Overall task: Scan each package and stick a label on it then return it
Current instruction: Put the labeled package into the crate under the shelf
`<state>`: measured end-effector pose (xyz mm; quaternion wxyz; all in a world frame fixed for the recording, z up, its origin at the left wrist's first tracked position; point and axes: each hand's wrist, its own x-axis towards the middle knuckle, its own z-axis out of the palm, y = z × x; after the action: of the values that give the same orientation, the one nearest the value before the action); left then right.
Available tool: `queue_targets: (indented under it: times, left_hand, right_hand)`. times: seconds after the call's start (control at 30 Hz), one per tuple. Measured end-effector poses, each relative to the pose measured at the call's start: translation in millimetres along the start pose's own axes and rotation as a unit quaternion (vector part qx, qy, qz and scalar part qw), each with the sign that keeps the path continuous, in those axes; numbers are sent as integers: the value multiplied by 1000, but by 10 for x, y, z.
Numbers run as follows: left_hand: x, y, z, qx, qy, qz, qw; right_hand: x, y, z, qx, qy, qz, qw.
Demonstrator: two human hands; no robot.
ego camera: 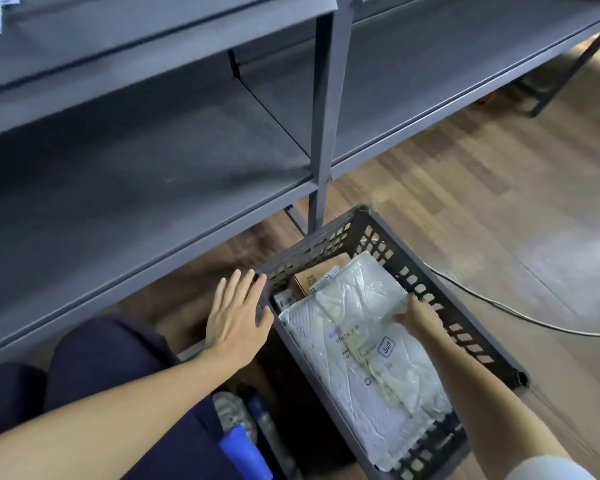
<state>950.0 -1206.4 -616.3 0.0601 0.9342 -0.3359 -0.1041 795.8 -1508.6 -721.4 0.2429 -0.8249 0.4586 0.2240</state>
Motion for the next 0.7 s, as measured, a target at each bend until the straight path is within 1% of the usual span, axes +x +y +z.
queue_targets:
  times: [0.07,0.13,0.23,0.37,0.43,0.57,0.7]
  left_hand:
    - [-4,-5,7,-12,1,4,1000]
    - [-15,-22,14,-14,2,5,1000]
    - [-42,-77,17,-8,-4,9,1000]
    - [-95,-132,-21,1,-15,10,1000]
    - [-114,-134,-75,-6,-11,15,1000]
    - [-107,-99,-225,-2,-5,38,999]
    - [-105,-74,-478,4,3,61,998]
  right_hand:
    - [-81,-89,140,10,33,13,999]
    - [-135,-145,242,6,56,48,997]
    - [-212,-239,275,-50,47,85,994]
    - [-354,-379,273,-178,73,53,980]
    - [-435,-469,250,-207,99,31,973]
    - [-590,-732,102,-156,141,-11,977]
    - [-843,-1086,-200,-108,184,-54,975]
